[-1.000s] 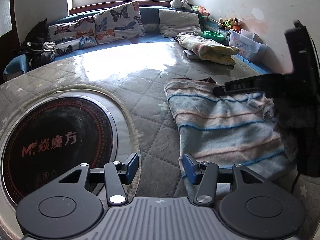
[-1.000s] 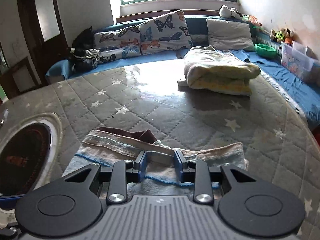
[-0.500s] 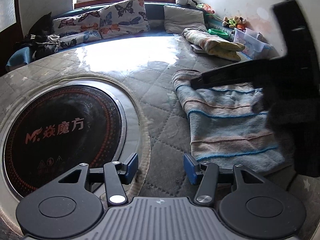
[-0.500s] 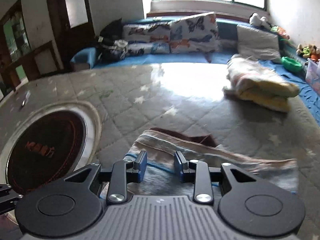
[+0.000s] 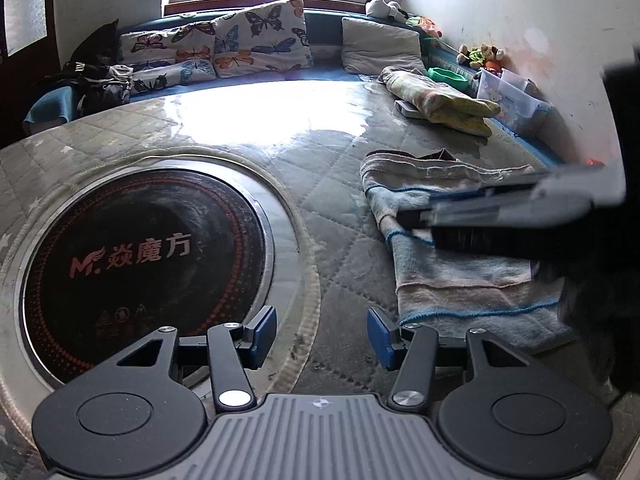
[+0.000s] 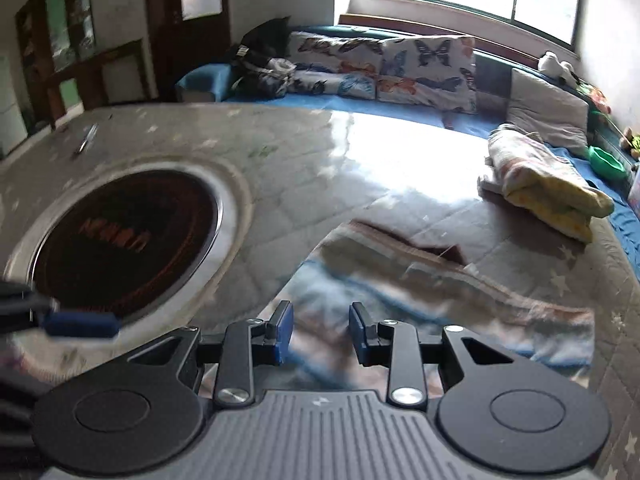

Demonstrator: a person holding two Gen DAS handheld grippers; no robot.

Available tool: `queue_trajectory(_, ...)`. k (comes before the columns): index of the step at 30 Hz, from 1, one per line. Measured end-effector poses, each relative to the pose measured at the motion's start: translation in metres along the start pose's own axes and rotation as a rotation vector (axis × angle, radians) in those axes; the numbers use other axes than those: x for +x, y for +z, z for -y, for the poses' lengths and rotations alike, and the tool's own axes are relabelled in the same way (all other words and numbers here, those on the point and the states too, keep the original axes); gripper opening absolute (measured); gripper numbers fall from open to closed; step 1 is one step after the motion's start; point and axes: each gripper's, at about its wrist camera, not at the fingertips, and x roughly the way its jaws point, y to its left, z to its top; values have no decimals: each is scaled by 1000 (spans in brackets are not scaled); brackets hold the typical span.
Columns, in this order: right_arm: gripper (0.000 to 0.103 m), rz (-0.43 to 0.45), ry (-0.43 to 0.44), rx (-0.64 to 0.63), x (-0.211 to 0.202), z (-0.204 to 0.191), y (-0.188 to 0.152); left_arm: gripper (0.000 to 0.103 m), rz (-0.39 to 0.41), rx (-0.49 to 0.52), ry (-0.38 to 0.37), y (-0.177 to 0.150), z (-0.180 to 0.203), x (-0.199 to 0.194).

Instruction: Fold clothes

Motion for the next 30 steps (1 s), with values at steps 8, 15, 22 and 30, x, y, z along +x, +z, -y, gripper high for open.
queue_trajectory(8,31,-5,65,-10,-33,-18,-27,56,13,-22,24,0,-6,-7)
queue_trajectory(15,34,18,90,65,-68,-14,-57,59,12,0,11,-3,1,-11)
queue_trajectory(22,38,62,17,234,-99,14,-92,62,0,13,1,-8,8,-10)
queue_trajectory(30,39,116,-57,402,-123,41,-124,65,-10,34,-10,-15,15,-11)
